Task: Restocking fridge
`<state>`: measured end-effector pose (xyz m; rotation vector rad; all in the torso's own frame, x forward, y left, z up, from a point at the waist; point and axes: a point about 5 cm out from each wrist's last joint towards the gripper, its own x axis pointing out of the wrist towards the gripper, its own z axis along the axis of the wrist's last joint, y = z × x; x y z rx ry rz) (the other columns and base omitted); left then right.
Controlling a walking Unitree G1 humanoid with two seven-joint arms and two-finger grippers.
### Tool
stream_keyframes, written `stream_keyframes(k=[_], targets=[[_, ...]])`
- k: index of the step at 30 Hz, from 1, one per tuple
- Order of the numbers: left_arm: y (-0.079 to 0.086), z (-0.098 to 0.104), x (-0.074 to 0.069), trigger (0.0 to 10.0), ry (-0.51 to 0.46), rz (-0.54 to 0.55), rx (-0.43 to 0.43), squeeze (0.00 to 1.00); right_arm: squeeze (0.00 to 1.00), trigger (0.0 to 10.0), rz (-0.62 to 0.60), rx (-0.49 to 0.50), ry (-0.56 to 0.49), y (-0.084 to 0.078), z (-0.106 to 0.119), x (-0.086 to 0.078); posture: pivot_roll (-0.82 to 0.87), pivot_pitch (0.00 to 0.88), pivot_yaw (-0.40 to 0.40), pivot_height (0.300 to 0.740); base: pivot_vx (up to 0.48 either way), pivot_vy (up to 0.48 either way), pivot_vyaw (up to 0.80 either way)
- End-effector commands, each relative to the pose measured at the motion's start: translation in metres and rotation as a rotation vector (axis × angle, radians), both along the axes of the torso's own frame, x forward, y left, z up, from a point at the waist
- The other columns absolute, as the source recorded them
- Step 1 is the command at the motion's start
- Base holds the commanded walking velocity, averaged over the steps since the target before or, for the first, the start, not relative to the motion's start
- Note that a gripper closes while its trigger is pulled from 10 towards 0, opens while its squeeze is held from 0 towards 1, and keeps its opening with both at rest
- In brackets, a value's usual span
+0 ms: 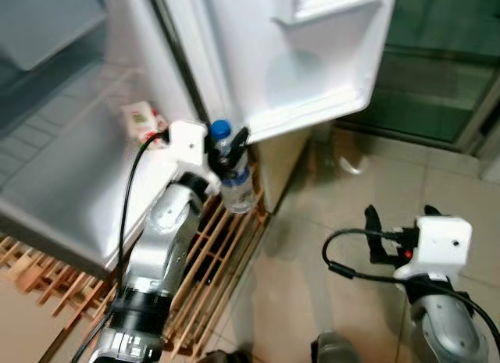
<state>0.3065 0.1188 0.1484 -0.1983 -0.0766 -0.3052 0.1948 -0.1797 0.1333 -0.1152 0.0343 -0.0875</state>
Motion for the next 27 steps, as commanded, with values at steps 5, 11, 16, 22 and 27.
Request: stream_keyframes(k=[5, 11, 16, 22, 27], targets=[[0.013, 0.005, -0.003, 10.0, 0.051, 0.155, -0.028, 0.0, 0.37, 10.0, 0.082, 0.015, -0.044, 0.004, 0.003, 0.029, -0.15, 0.0, 0.119, 0.74, 0.052, -0.248, 0.0], [0.01, 0.007, 0.011, 10.0, 0.054, 0.148, -0.004, 0.0, 0.4, 10.0, 0.077, 0.01, -0.071, 0.002, 0.008, 0.04, -0.16, 0.0, 0.126, 0.74, 0.299, -0.372, 0.46], [0.0, 0.007, 0.021, 10.0, 0.071, 0.097, -0.001, 0.0, 0.41, 10.0, 0.058, 0.005, -0.09, 0.0, 0.007, 0.046, -0.18, 0.0, 0.142, 0.74, 0.302, -0.369, 0.41], [-0.013, 0.007, 0.033, 10.0, 0.067, 0.021, 0.008, 0.0, 0.36, 10.0, 0.041, -0.017, -0.096, -0.002, 0.007, 0.047, -0.21, 0.0, 0.151, 0.74, 0.315, -0.359, 0.0], [-0.018, 0.007, 0.035, 10.0, 0.06, -0.031, -0.013, 0.0, 0.36, 10.0, 0.043, -0.026, -0.101, -0.003, 0.006, 0.046, -0.21, 0.0, 0.154, 0.74, 0.331, -0.344, 0.0]])
